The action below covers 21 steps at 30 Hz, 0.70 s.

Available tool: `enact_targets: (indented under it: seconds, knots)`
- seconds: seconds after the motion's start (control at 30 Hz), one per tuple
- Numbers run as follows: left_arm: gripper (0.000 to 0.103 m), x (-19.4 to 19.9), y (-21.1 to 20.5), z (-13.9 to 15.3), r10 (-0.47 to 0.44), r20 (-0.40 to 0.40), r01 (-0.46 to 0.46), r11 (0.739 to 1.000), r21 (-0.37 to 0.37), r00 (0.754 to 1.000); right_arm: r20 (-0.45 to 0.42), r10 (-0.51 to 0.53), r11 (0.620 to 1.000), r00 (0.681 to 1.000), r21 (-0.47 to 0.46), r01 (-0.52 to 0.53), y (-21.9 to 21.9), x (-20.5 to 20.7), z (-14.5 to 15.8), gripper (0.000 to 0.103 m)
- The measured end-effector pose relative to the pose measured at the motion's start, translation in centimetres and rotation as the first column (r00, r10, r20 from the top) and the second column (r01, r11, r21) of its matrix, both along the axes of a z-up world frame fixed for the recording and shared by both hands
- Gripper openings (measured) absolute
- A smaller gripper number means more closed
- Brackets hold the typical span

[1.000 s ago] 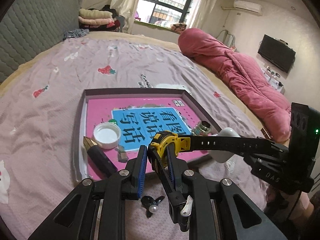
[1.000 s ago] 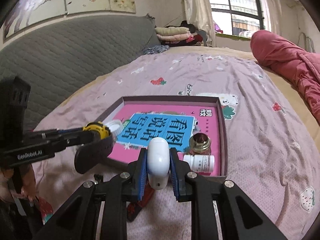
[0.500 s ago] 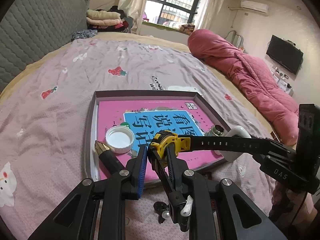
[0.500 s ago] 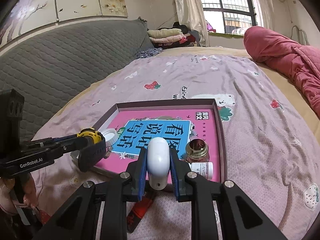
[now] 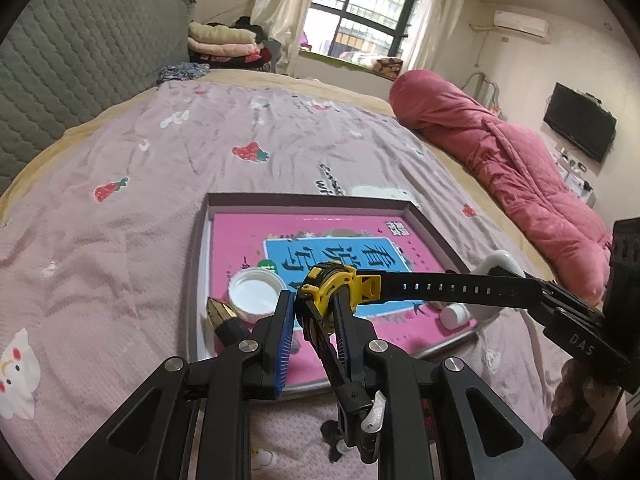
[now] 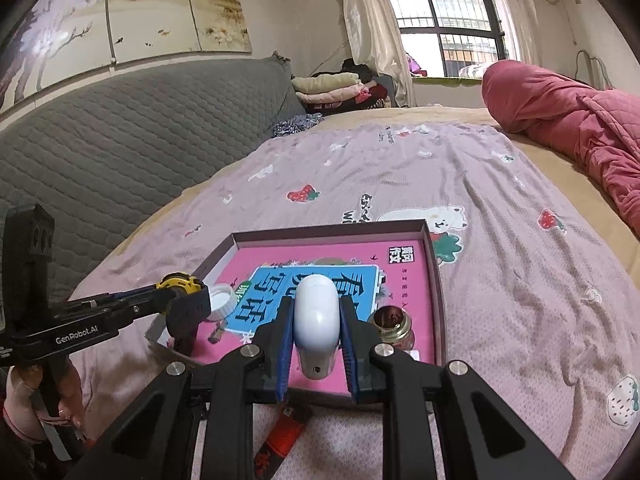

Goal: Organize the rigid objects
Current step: 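Close the right tool on the white earbuds case and lift it while the left tool lifts the watch, then carry the earbuds case over the tray with the right tool while the left tool carries the watch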

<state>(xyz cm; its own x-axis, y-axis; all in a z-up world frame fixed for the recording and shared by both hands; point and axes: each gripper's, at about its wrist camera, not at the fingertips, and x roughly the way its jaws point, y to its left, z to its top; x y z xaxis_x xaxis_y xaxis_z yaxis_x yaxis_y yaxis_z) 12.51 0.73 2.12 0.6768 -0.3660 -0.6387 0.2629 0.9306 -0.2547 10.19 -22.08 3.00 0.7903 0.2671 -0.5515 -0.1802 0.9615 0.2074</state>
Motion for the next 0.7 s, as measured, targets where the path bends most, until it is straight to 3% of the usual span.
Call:
enact_targets:
  seconds: [0.27,0.7]
  knots:
    - [0.020,0.9,-0.2,-0.3,0.020,-0.005,-0.020,1.000,0.009,1.000,-0.012,0.004,1.000,1.000,0.031,-0.003,-0.2,0.9,-0.2,0.022]
    - [0.020,2.5,-0.9,-1.9,0.033,-0.047,-0.031,0.998,0.049,0.998,-0.106,0.007,0.995,0.994,0.099,0.003,-0.3,2.1,-2.7,0.022]
